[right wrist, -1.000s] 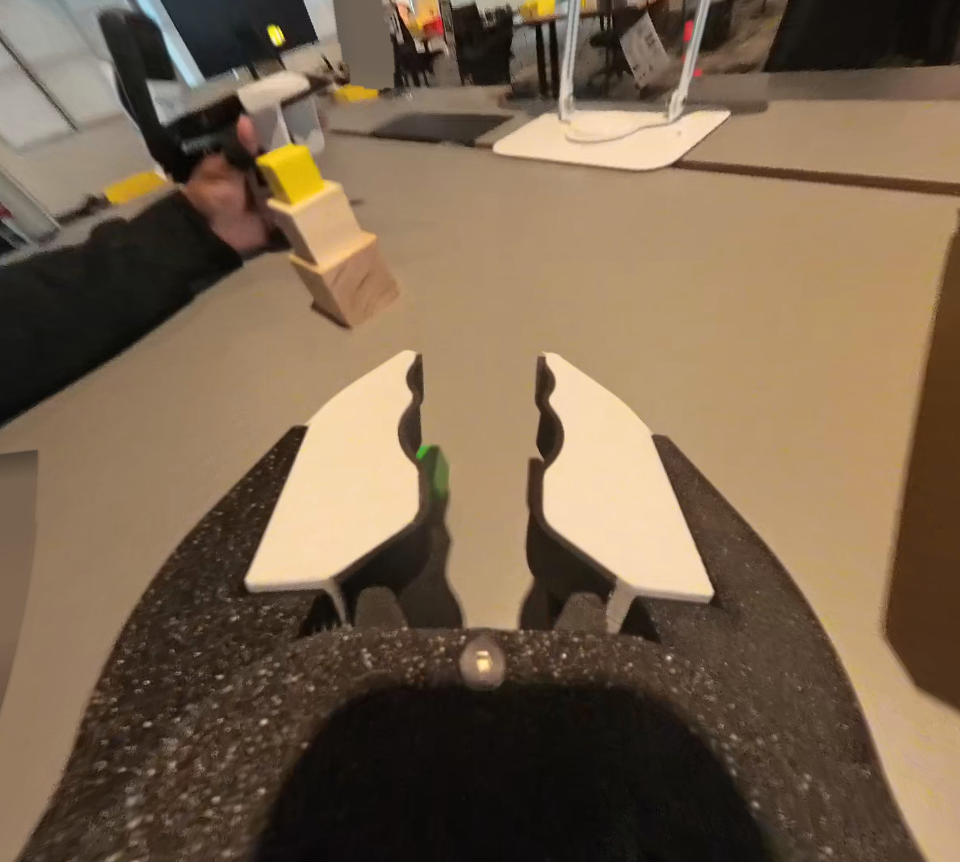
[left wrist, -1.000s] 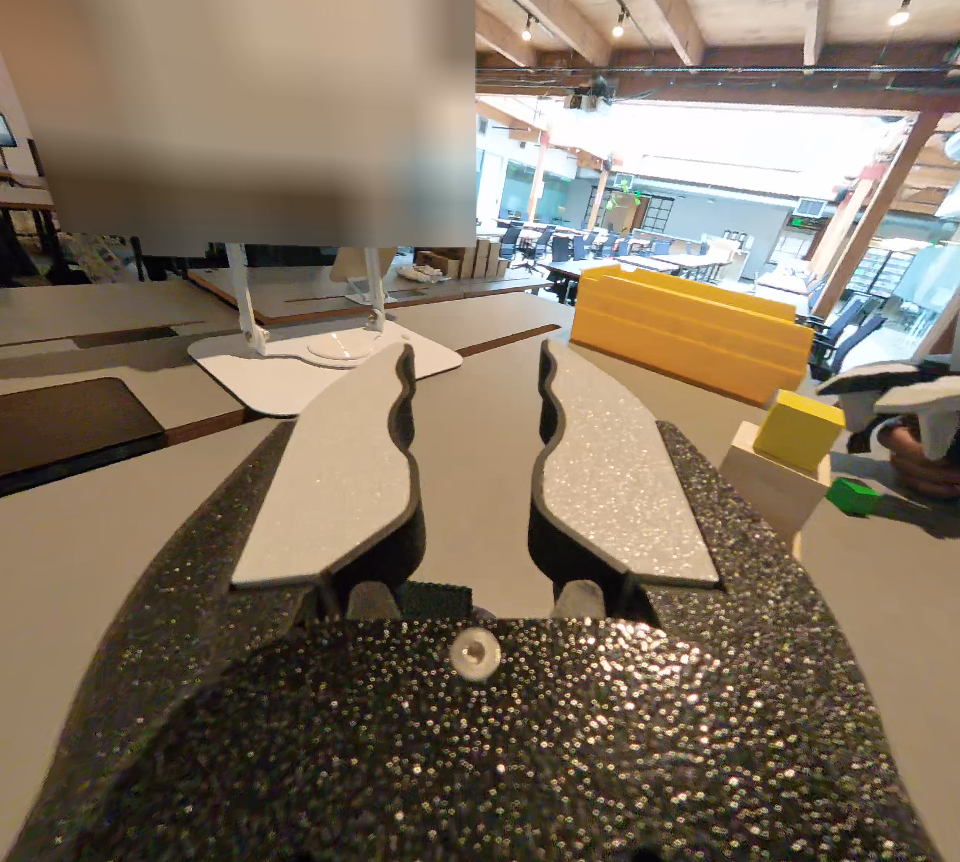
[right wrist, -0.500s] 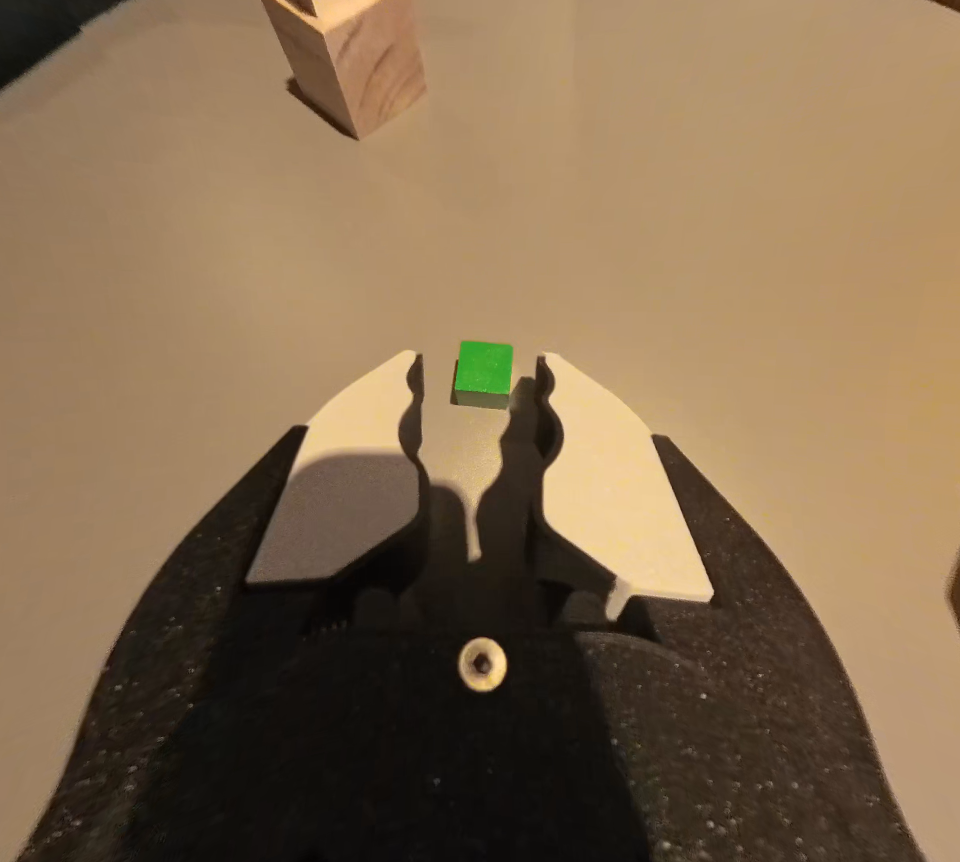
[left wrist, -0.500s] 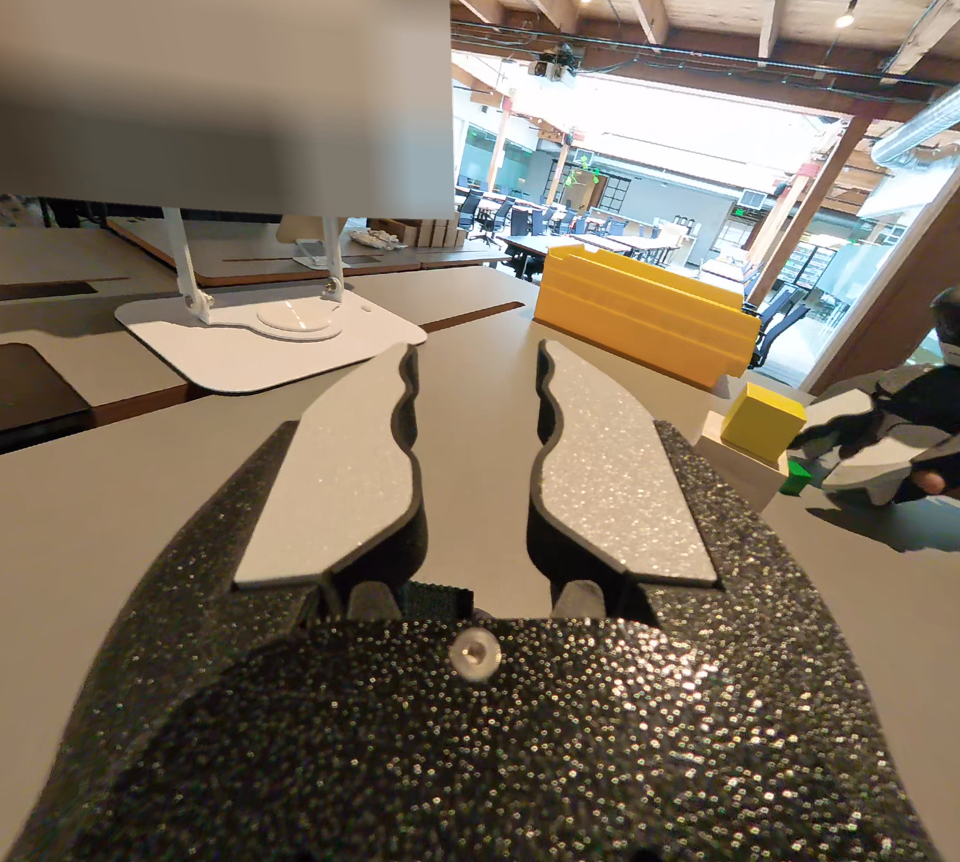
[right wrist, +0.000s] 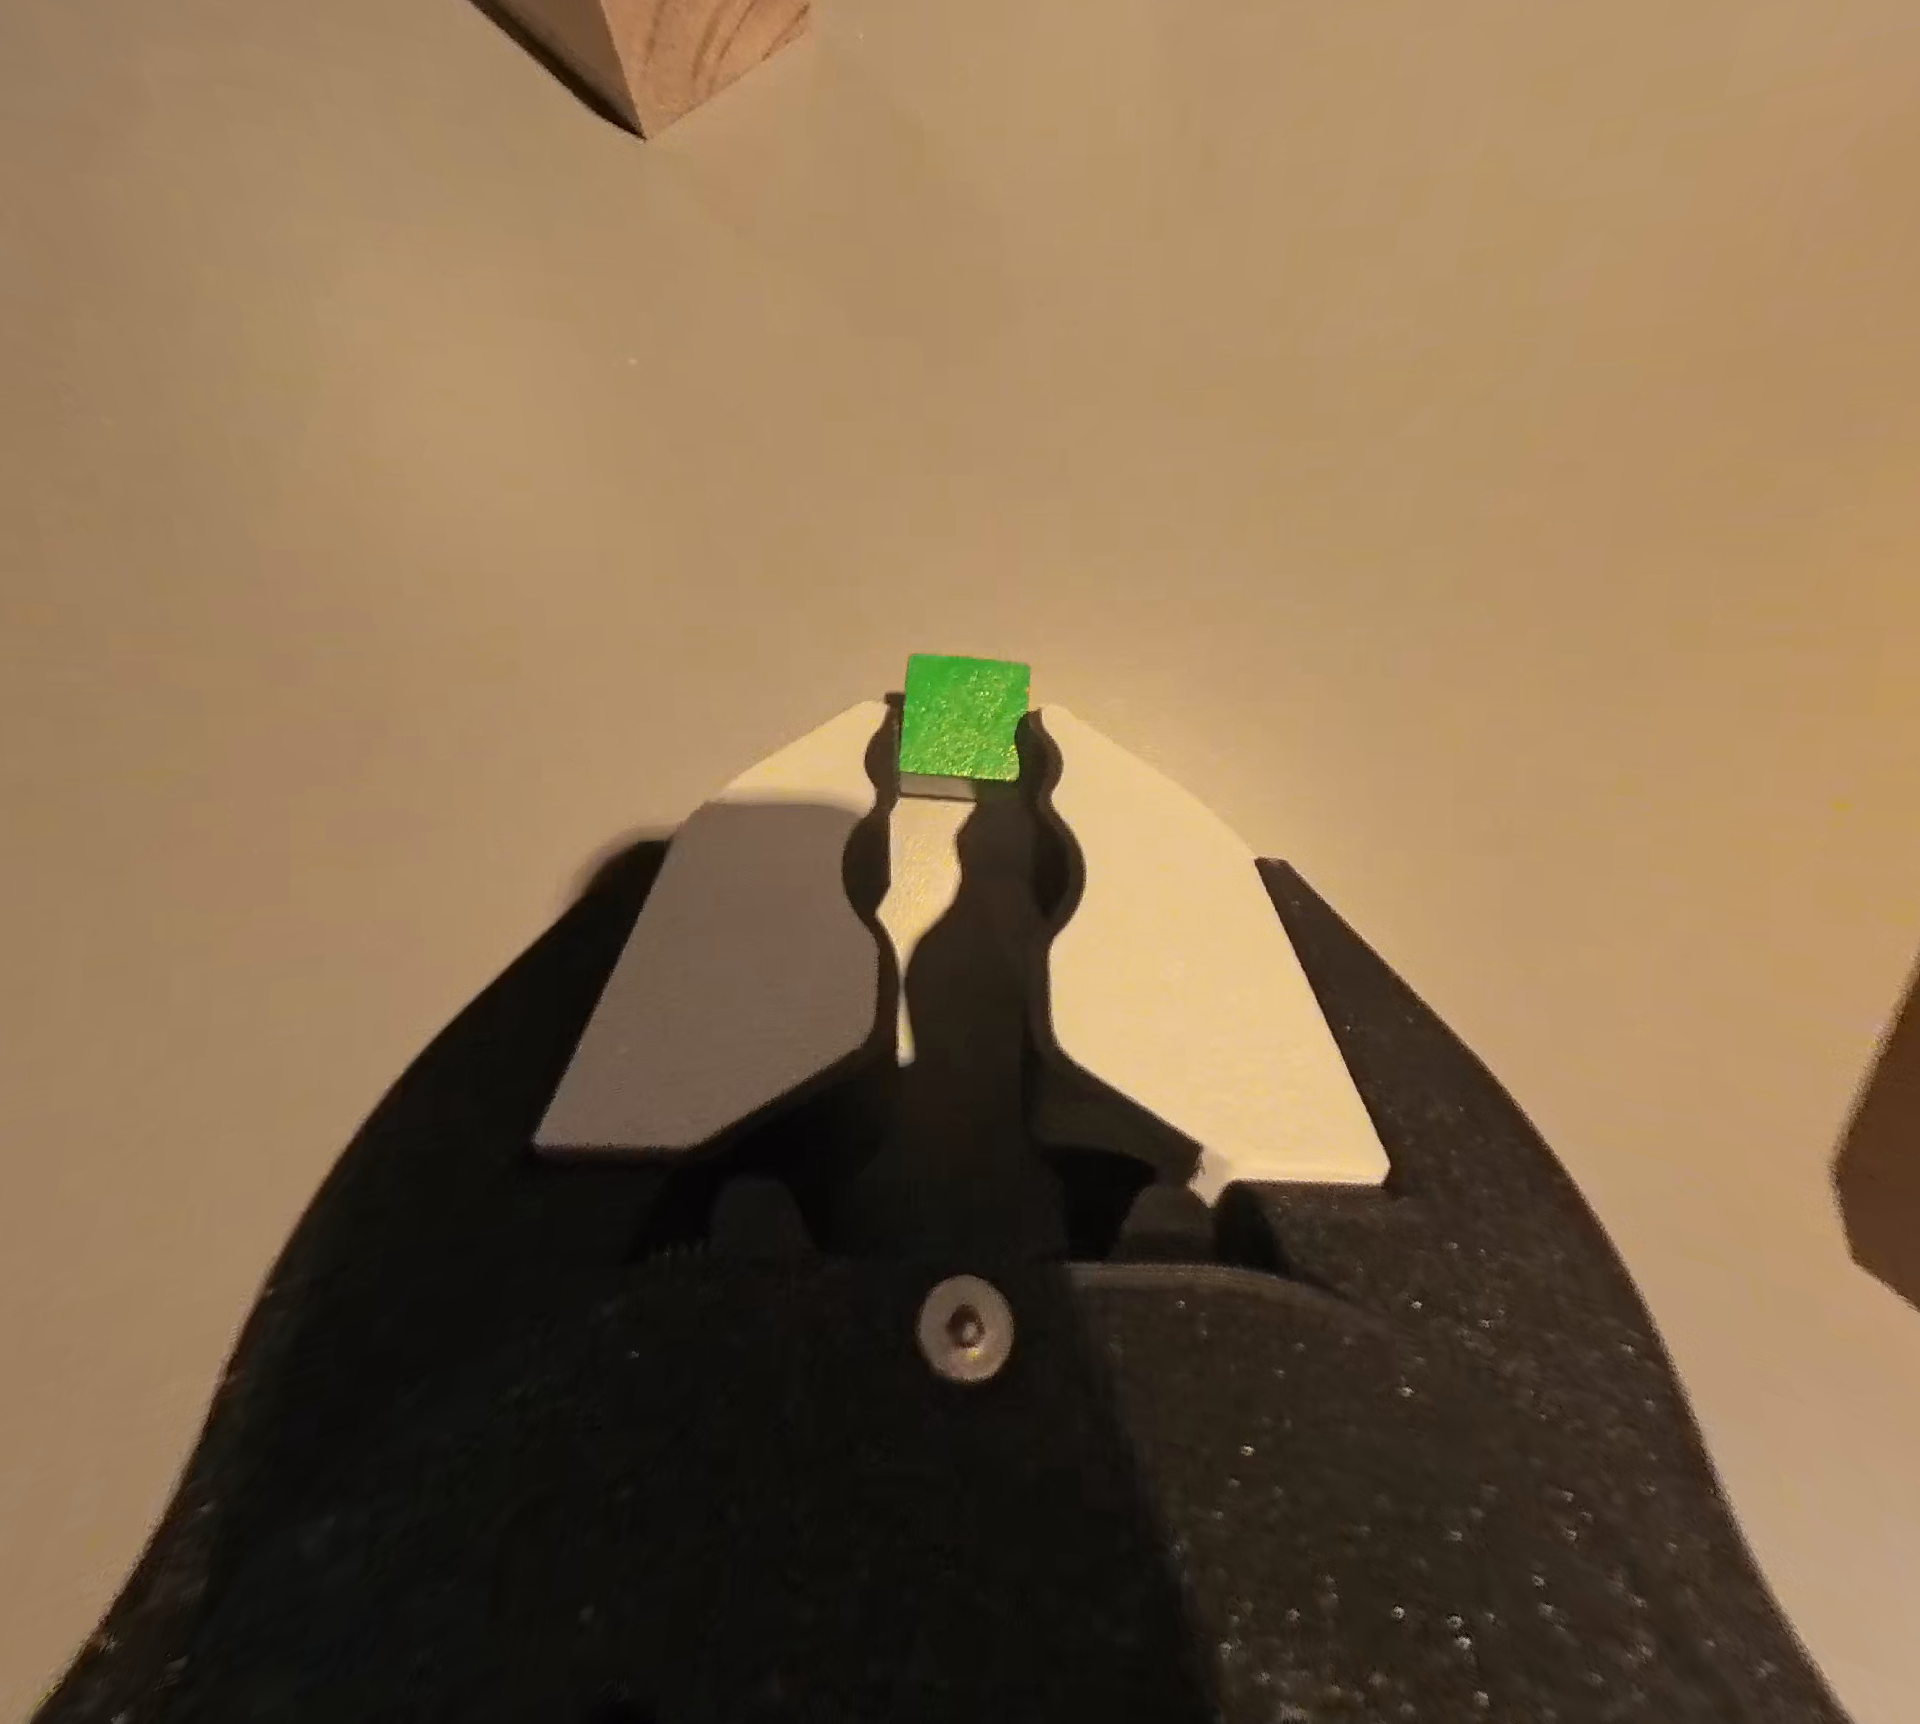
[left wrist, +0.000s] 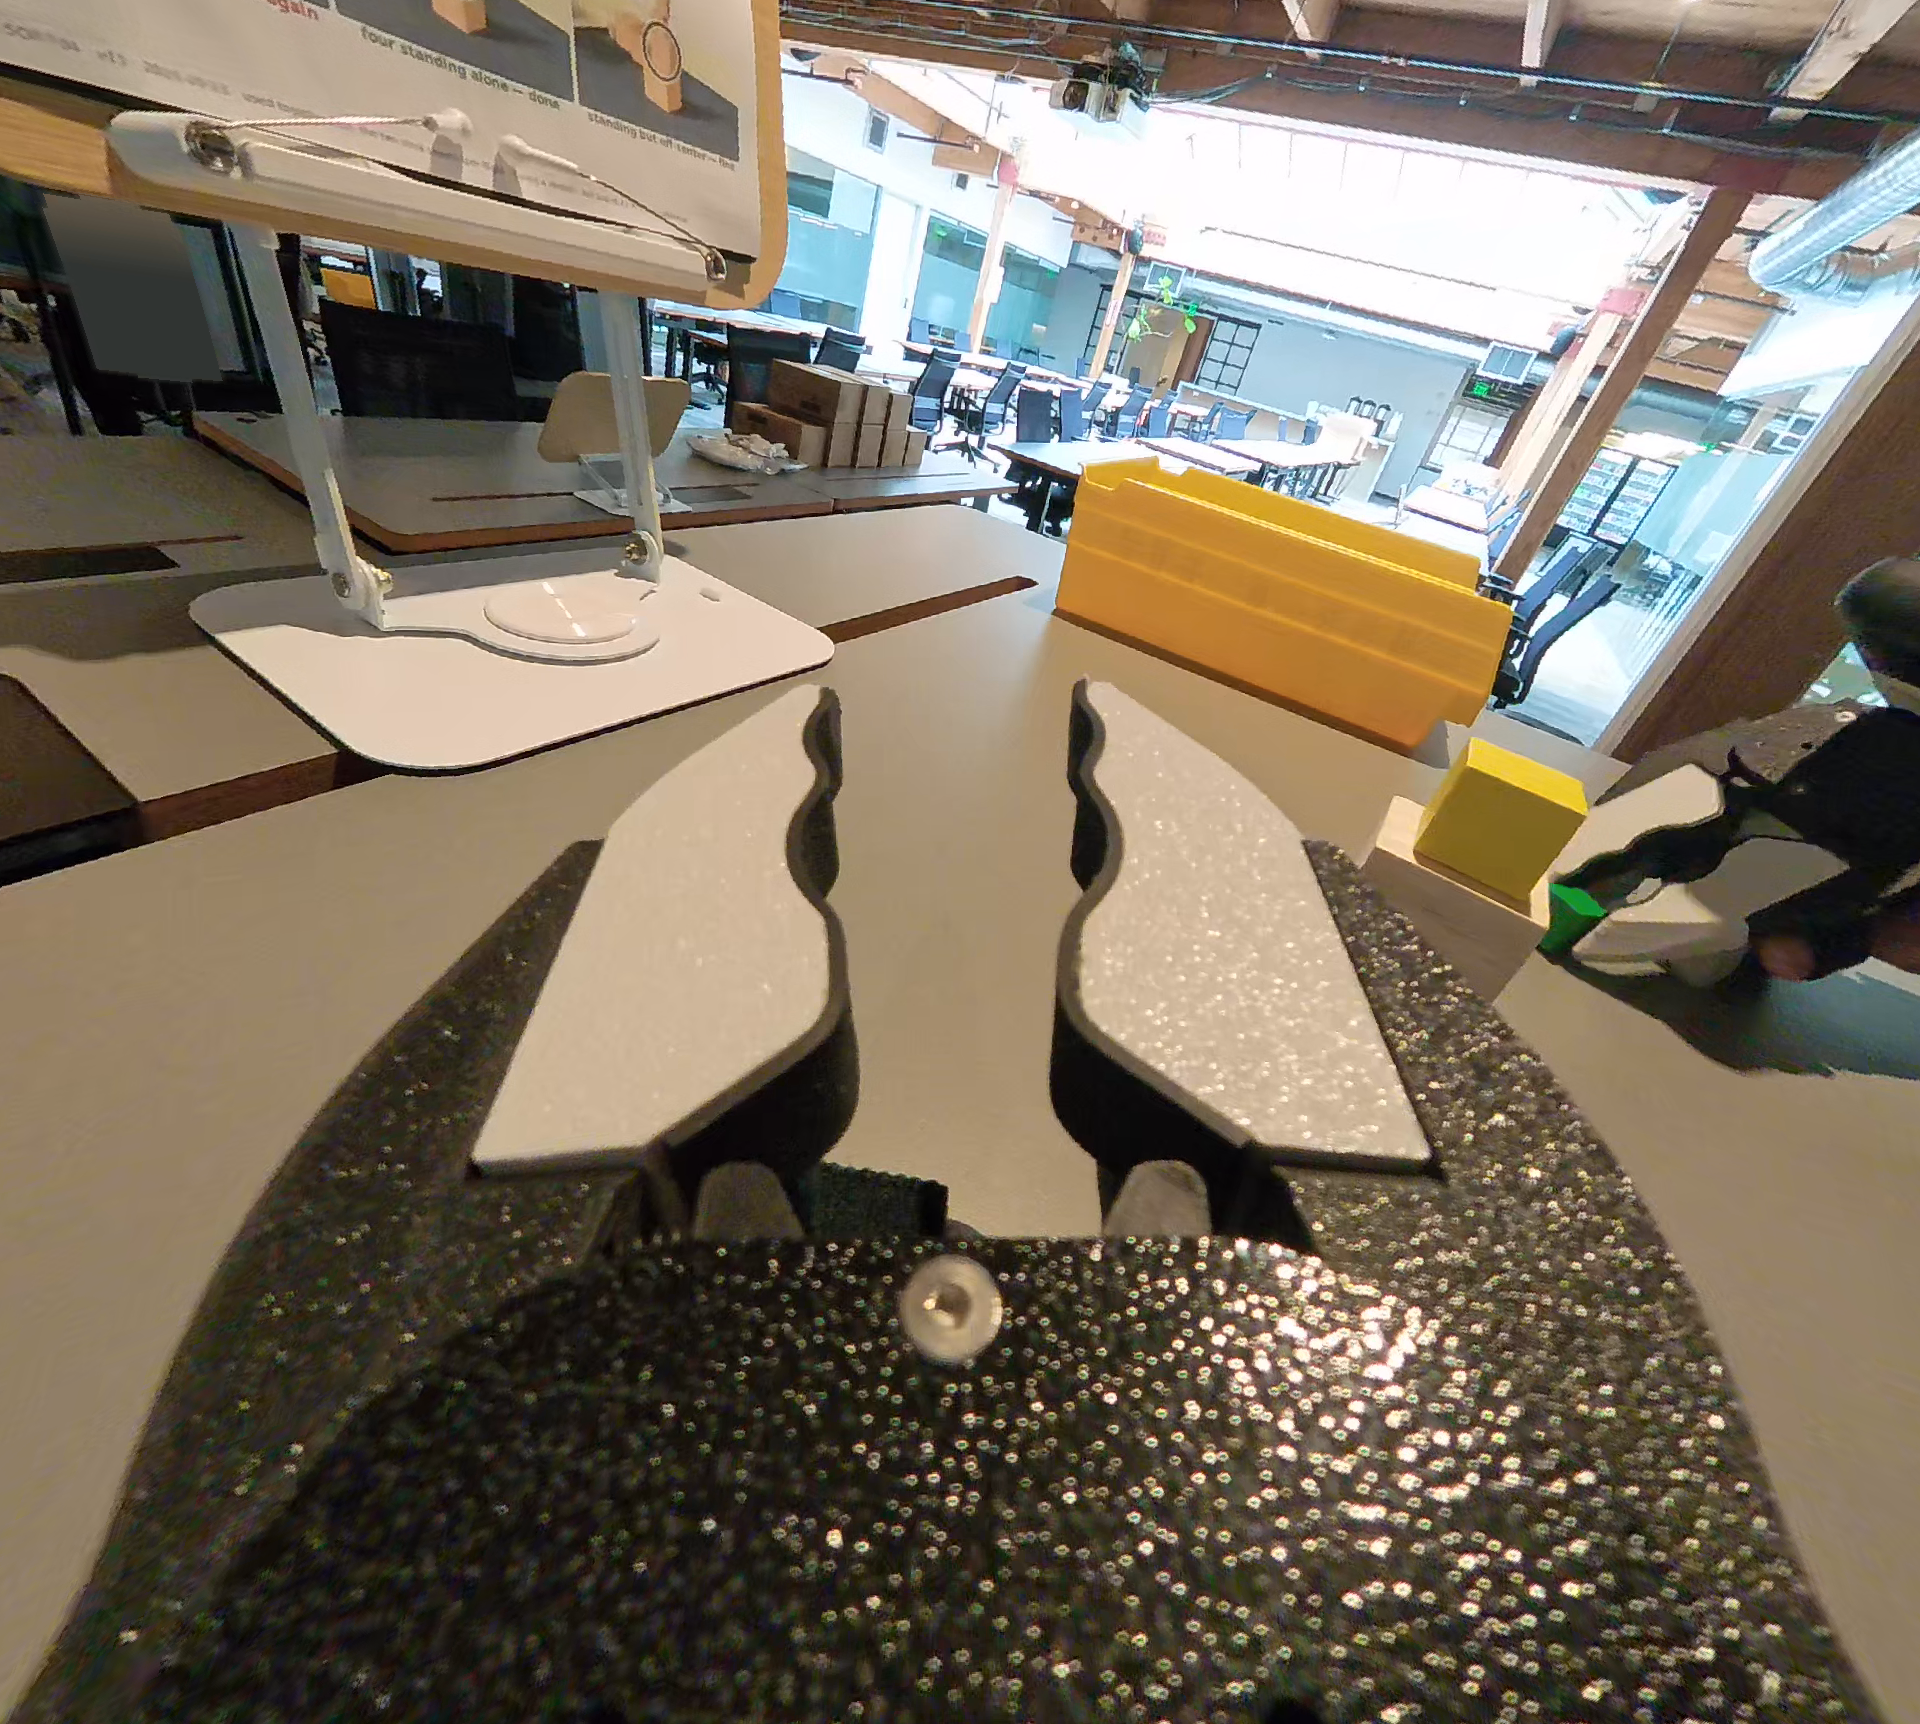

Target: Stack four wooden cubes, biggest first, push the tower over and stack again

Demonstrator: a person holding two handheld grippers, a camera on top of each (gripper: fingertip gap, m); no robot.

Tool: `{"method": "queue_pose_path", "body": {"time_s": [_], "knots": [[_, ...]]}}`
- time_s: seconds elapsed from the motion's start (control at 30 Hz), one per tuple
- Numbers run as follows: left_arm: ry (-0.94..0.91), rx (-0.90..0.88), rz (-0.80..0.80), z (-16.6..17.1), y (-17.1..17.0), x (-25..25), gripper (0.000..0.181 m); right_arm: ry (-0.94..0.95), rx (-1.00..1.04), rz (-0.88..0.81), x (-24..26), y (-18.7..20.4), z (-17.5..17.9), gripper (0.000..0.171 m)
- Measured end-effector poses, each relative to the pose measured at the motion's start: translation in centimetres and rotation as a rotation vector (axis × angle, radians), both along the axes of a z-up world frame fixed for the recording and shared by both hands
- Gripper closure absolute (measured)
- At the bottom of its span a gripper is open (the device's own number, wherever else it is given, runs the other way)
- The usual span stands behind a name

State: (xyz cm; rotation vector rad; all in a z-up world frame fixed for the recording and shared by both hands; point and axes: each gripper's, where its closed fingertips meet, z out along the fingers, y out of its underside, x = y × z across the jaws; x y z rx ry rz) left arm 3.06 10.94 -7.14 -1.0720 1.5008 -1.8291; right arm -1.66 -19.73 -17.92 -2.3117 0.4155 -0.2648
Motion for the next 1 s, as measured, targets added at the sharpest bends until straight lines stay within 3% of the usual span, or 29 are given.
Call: {"method": "queue_pose_path", "body": {"time_s": [0.23,0.4,0.5,0.73,1.0], "knots": [[0.016,0.003,-0.005,-0.2,-0.1,0.1,0.140,0.077,0.184,0.169,-0.3,3.7,5.8,0.149],[0.038,0.013,-0.008,-0.5,-0.3,0.3,0.140,-0.012,0.140,0.397,-0.2,9.2,11.9,0.149],[0.042,0.011,-0.010,-0.5,-0.3,0.4,0.140,-0.063,0.090,0.533,-0.8,12.8,13.9,0.149],[0.058,-0.012,-0.026,-0.6,-0.2,0.5,0.140,-0.082,-0.069,0.805,-1.6,17.1,13.2,0.149],[0.128,-0.067,-0.078,-1.2,-0.2,1.0,0.140,-0.068,-0.150,0.851,-1.4,18.6,11.8,0.149]]}}
